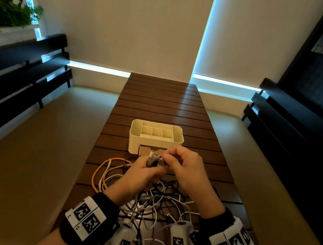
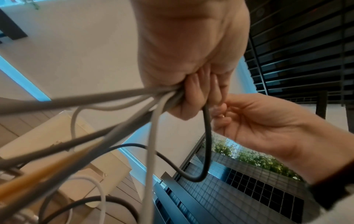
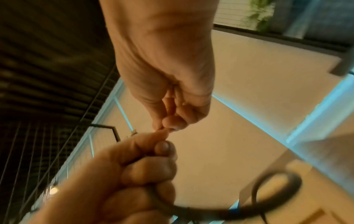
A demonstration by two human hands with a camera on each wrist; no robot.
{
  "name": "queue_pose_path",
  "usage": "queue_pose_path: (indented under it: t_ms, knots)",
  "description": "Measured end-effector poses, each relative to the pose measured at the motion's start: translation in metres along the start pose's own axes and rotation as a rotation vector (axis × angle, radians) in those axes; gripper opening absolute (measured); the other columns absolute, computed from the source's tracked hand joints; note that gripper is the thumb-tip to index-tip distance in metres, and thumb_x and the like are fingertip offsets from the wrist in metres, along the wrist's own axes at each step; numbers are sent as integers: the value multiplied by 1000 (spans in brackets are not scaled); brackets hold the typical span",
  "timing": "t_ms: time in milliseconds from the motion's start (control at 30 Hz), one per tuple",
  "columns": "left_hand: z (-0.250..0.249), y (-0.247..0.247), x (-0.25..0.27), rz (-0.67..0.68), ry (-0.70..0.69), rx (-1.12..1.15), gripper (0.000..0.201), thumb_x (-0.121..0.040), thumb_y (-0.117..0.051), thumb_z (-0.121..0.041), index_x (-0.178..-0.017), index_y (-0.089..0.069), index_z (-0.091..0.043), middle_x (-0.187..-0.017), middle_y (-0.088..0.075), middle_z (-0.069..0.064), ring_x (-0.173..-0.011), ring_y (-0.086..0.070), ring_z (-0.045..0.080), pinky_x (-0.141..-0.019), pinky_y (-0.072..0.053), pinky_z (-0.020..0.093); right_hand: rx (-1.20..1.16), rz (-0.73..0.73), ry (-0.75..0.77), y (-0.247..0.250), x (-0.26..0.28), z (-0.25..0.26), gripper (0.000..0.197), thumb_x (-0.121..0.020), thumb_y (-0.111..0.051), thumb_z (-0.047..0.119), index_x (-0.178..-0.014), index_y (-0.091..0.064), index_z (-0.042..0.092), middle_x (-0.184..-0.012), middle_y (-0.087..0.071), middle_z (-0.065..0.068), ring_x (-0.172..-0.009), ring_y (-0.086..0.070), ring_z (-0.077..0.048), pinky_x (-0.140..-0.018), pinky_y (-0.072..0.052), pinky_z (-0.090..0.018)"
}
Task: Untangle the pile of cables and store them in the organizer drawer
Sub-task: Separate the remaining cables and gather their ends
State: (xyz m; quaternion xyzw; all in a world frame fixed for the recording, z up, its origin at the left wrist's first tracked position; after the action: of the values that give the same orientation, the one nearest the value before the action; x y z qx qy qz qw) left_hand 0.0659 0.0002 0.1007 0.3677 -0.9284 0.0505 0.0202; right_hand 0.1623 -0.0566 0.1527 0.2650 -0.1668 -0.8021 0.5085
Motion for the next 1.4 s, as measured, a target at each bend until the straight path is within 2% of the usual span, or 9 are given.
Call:
queue_pose_path:
  t_ms: [200, 367, 533, 633, 733, 833, 1000, 1200, 1400]
  knots:
    - [-1, -1, 1, 20, 42, -102, 26, -91, -45, 5, -71, -44, -12, -45, -33, -10, -36, -26, 2, -35, -22, 14, 226, 49, 258, -3, -8, 17, 8, -88, -60, 12, -92, -65, 9, -87, -57, 6, -77, -52, -5, -70, -42, -9]
    - [-5, 8, 1, -77, -179, -108, 26, -87, -66, -25, -109, -59, -15, -75, -64, -3, -66, -62, 4, -62, -49, 17, -356, -126, -8, 4, -7, -10, 13, -89, -57, 17, -101, -56, 24, -91, -69, -4, -72, -64, -3, -60, -50, -16]
    - [-16, 19, 0, -166, -249, -196, 45, -89, -49, -52, -70, -58, -12, -58, -56, -4, -55, -52, 4, -58, -44, 24, 26, 552, -105, -44, 18, -46, 25, -92, -41, 50, -95, -55, 30, -101, -64, 4, -99, -61, -16, -93, -47, -39]
    - [-31, 36, -3, -269, -332, -572, 50, -89, -32, -62, -73, -65, -28, -76, -64, -11, -74, -58, 1, -69, -43, 23, 442, 614, -84, -46, 26, -70, 18, -94, -46, 42, -84, -54, 29, -82, -58, 10, -93, -58, -17, -93, -35, -35]
    - [-43, 61, 0, -318, -274, 23, 46, -89, -37, -55, -72, -67, -24, -79, -68, -3, -88, -62, 9, -82, -48, 31, 571, 458, -200, -21, 24, -102, 18, -96, -42, 36, -80, -48, 34, -86, -59, 9, -97, -54, -18, -86, -28, -33]
    - [-63, 93, 8, -335, -315, 633, 52, -94, -39, -48, -49, -46, -22, -43, -37, -8, -38, -38, 4, -45, -40, 17, 529, 249, -401, 12, 25, -145, 22, -96, -44, 32, -74, -51, 33, -81, -62, 8, -97, -59, -20, -83, -35, -33]
    - [-52, 83, 6, -305, -213, 57, 25, -73, -65, -36, -63, -49, -19, -44, -41, -9, -36, -34, 4, -37, -30, 16, 188, -10, -315, 30, 12, -123, 31, -97, -42, 27, -67, -48, 24, -64, -52, 4, -61, -48, -14, -59, -37, -31]
    - [-7, 11, -14, -79, -164, -338, 19, -86, -67, -23, -105, -69, -24, -96, -72, -1, -92, -66, 7, -83, -51, 22, 332, 169, 2, -5, -8, -49, 20, -97, -42, 29, -77, -43, 29, -73, -53, 7, -68, -50, -12, -54, -33, -23]
    - [-1, 7, -23, -122, -157, -424, 29, -93, -56, -29, -121, -62, -24, -108, -68, -3, -106, -60, 10, -95, -46, 27, 299, 242, 24, -7, -2, -49, 19, -97, -43, 30, -78, -44, 33, -73, -54, 8, -64, -49, -5, -52, -31, -17]
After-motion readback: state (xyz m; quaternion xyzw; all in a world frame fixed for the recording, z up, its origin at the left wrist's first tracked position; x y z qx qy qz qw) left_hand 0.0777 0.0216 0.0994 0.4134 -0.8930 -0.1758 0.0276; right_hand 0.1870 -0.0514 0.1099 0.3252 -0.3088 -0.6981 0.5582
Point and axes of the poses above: each hand's wrist, its own x-axis away from the middle knuckle, its own y-axis out of the back of the hand, z = x × y, the point moved 5 cm from there along -x, towards the middle knuckle
